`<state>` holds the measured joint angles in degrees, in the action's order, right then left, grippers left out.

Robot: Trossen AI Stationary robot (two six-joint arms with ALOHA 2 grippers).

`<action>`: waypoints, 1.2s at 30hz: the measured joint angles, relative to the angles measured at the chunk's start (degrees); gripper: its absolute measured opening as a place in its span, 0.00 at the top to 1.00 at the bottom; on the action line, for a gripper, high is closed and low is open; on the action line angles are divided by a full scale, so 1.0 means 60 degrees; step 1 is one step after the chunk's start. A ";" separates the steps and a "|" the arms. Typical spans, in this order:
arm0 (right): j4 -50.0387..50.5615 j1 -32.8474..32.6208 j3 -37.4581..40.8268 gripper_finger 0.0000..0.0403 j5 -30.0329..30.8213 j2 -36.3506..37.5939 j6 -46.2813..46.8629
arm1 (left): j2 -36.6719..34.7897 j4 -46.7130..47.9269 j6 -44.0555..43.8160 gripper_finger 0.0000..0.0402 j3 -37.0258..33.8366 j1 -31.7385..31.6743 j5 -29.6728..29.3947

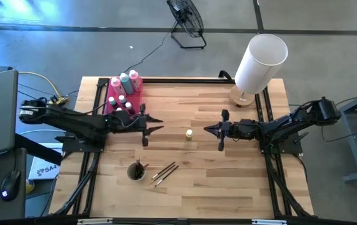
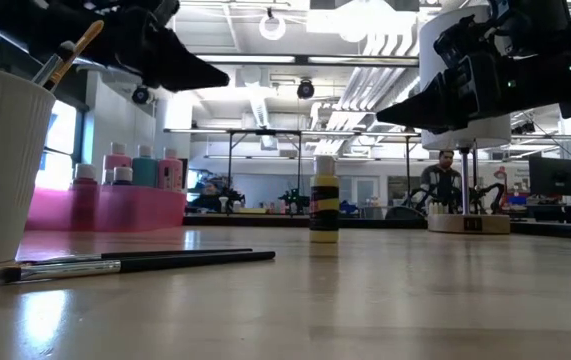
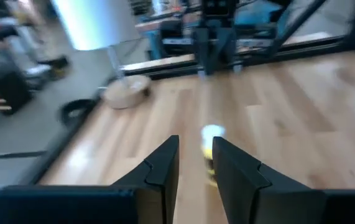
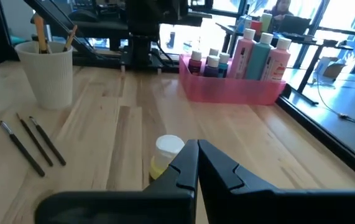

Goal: Pick & Place Paint Supplies
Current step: Put the small yellow paint bottle into the pink bin

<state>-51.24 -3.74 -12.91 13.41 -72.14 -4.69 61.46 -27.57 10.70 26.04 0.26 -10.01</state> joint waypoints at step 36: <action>0.0004 0.0002 0.0000 0.99 -0.0018 0.0000 -0.0168 | 0.3807 -0.1483 -0.1231 0.60 0.1962 -0.2169 0.3903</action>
<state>-51.22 -3.73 -12.91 13.30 -72.14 -5.69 84.30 -36.47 3.31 37.81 -12.75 13.41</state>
